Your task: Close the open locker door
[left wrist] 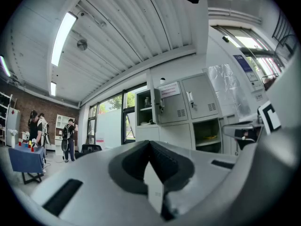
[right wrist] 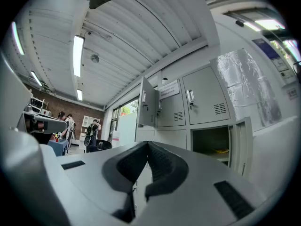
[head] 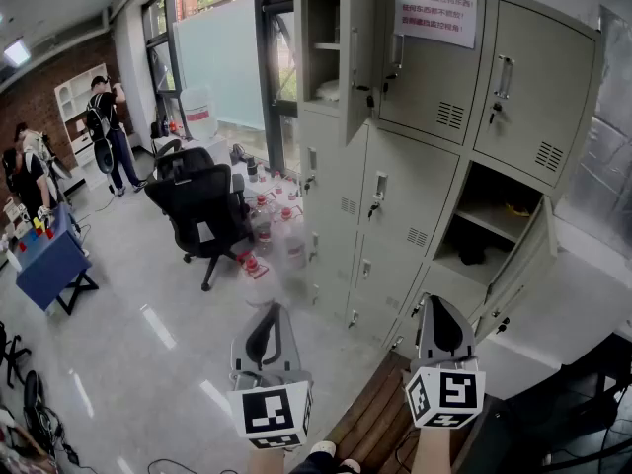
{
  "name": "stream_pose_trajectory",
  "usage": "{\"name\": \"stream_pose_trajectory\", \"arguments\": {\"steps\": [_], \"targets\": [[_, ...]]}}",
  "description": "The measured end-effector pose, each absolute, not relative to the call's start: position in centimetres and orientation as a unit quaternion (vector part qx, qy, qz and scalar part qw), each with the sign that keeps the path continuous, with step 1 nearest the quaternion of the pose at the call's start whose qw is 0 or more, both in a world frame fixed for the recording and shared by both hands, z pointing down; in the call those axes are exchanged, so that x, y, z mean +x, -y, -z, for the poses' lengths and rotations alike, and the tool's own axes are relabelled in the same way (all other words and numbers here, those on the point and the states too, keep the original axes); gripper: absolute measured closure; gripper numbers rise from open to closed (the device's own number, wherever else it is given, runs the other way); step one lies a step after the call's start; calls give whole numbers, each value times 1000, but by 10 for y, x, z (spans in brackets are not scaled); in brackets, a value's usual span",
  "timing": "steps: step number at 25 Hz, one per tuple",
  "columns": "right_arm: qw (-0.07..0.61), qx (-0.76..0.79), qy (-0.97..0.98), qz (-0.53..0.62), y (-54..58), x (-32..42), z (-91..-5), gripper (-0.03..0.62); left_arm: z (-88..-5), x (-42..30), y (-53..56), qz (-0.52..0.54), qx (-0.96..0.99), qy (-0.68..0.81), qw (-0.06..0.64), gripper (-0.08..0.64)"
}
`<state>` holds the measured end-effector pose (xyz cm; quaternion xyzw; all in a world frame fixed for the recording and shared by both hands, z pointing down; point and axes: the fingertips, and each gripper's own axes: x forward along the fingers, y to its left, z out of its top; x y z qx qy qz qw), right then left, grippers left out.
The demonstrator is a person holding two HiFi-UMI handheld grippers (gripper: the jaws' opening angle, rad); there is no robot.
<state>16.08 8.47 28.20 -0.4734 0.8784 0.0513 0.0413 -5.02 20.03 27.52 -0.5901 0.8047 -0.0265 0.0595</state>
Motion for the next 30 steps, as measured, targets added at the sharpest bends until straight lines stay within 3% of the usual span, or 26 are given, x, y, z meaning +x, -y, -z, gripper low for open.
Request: {"name": "stream_pose_trajectory", "arguments": {"steps": [23,24,25,26,30], "targets": [[60,-495,-867,-19,-77,171,-285,567,-279,-54,-190,22,-603,-796,56,558],[58,-491,-869,-20,-77,171,-285,522,-280,-53,-187,22,-606,-794,56,558],[55,-487,-871,-20,-77,172,-286,401,-281,-51,-184,22,-609,-791,54,558],[53,-487,-872,-21,-76,174,-287,371,-282,-49,-181,22,-615,-787,53,558],[42,-520,-853,-30,-74,194,-290,370,-287,-36,-163,22,-643,-764,48,558]]}}
